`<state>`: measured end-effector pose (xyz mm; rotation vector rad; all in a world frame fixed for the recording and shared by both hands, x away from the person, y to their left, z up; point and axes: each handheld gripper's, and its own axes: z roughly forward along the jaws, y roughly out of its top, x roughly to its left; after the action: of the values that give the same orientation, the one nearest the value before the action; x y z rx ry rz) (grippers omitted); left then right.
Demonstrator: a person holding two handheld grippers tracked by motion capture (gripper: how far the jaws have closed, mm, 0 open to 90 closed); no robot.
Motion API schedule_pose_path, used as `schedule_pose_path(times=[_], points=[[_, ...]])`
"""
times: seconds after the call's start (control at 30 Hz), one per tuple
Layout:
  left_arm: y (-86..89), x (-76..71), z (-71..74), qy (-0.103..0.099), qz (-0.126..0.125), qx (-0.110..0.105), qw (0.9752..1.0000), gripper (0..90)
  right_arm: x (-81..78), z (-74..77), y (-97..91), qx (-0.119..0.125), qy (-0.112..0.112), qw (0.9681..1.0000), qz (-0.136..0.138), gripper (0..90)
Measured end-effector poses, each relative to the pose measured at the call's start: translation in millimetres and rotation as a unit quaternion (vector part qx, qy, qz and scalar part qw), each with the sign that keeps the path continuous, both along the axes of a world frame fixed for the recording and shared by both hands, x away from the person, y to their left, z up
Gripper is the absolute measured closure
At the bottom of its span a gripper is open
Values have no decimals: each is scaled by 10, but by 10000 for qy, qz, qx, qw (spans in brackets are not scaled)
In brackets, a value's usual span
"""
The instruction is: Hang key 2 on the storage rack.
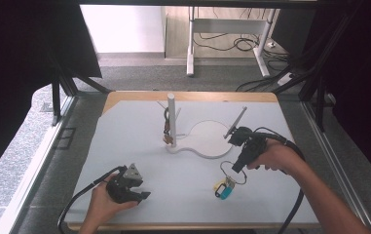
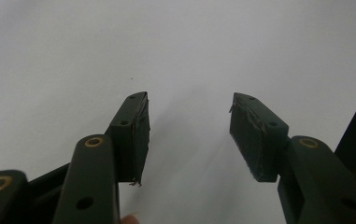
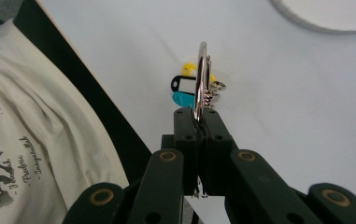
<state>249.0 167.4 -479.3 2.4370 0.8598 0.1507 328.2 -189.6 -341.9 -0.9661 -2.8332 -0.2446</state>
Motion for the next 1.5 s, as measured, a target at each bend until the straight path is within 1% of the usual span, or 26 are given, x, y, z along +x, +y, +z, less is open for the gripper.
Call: schedule_pose_path(times=[0.1, 0.23, 0.3, 0.37, 0.5, 0.57, 0.7, 0.83, 0.9, 0.97, 1.03, 1.2, 1.27, 1.33, 1.5], points=[[-1, -2, 0, 4, 13, -6, 10000, 482, 56, 109, -21, -38, -77, 9999, -57, 876], [-7, -3, -6, 19, 22, -10, 10000, 482, 133, 222, -26, -87, -111, 9998, -105, 876], [-6, -1, -8, 12, 14, -1, 10000, 482, 177, 272, -30, -69, -128, 9998, -106, 876], [-3, 1, -8, 14, 6, 10, 10000, 482, 222, 321, -37, -20, -140, 9998, -170, 876], [-2, 5, -9, 10, -28, 35, 10000, 482, 312, 408, -59, -34, -205, 9995, -219, 878], [-4, 6, -12, 14, -29, 31, 10000, 482, 350, 440, -63, -19, -206, 9993, -299, 878], [-11, 4, -17, 46, -18, 26, 10000, 482, 430, 497, -80, 40, -240, 9991, -354, 878], [-11, 5, -18, 33, -21, 26, 10000, 482, 506, 538, -75, 42, -265, 9988, -416, 878], [-8, 4, -19, 16, -15, 14, 10000, 482, 544, 573, -69, 39, -332, 9985, -437, 878], [-6, 4, -16, 13, -15, 9, 10000, 482, 587, 621, -74, 150, -370, 9980, -493, 878], [-5, 4, -16, 12, -20, 10, 10000, 482, 624, 662, -72, 198, -400, 9976, -537, 878], [-9, 1, -17, 25, -11, 10, 10000, 482, 722, 748, -57, 241, -452, 9968, -621, 878], [-9, 0, -17, 28, -16, 1, 10000, 482, 761, 769, -45, 238, -464, 9963, -677, 878], [-7, 1, -16, 24, -18, 0, 10000, 482, 798, 778, -32, 306, -413, 9963, -693, 878], [-3, 0, -15, 22, -11, -17, 10000, 482, 863, 754, 37, 328, -396, 9965, -666, 878]])
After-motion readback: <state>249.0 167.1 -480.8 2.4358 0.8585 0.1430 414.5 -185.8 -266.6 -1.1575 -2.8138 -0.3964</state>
